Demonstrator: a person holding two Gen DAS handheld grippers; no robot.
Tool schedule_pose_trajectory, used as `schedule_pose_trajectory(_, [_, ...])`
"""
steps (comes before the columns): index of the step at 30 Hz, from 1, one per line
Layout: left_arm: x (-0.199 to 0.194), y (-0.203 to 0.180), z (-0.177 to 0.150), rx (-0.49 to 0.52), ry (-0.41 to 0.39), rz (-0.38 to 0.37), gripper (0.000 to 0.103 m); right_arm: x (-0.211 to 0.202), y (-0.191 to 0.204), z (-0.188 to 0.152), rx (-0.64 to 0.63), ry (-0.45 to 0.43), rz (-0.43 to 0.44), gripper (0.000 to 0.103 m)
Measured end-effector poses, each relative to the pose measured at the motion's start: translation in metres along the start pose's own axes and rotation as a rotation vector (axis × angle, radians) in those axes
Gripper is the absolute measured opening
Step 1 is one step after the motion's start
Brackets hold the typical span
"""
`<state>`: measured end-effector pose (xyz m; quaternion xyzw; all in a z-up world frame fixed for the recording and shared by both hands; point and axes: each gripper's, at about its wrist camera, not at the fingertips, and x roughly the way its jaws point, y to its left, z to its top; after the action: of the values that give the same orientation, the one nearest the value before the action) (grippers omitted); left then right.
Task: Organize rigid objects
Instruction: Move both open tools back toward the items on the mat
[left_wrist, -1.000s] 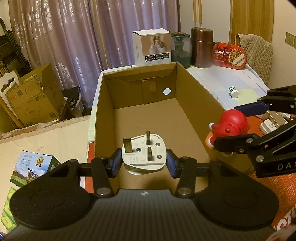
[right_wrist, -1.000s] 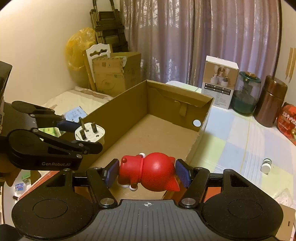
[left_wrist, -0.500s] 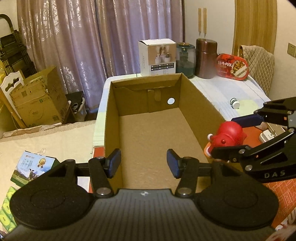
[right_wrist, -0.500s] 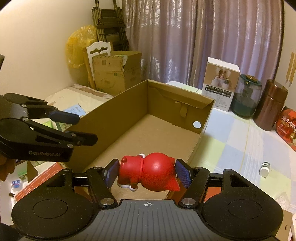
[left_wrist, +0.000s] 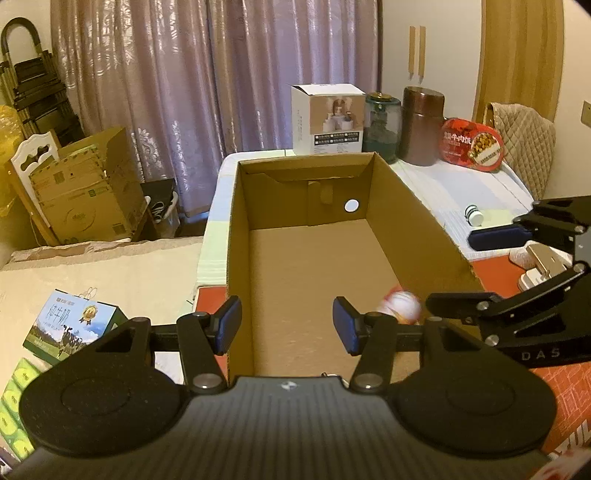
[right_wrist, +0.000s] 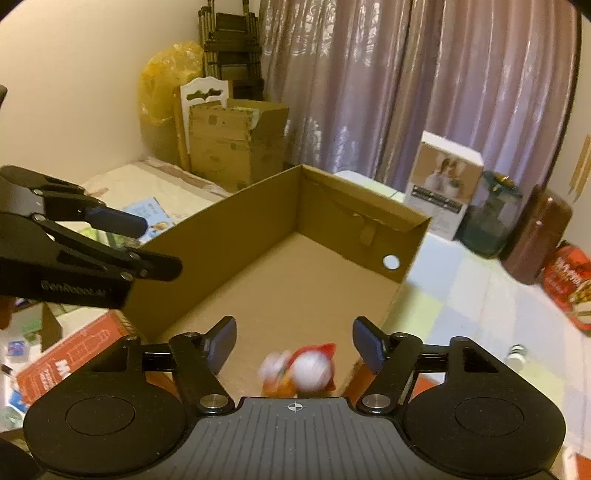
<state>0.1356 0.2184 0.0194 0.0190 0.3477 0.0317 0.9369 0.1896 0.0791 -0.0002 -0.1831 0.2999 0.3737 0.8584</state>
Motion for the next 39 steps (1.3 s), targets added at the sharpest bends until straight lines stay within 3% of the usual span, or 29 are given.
schedule_pose_trajectory(8, [-0.023, -0.015, 0.000, -0.024, -0.018, -0.023, 0.049, -0.033, -0.005, -0.008, 0.023, 0.000, -0.100, 0.076])
schedule_pose_trajectory(17, [-0.058, -0.064, 0.008, -0.019, -0.068, -0.094, 0.049, -0.089, -0.026, -0.028, 0.066, -0.022, -0.173, 0.077])
schedule_pose_trajectory(29, [-0.084, -0.165, 0.016, 0.034, -0.110, -0.227, 0.051, -0.181, -0.094, -0.074, 0.220, -0.068, -0.304, 0.077])
schedule_pose_trajectory(39, [-0.068, -0.230, 0.016, 0.074, -0.092, -0.298, 0.061, -0.228, -0.150, -0.124, 0.328, -0.060, -0.383, 0.077])
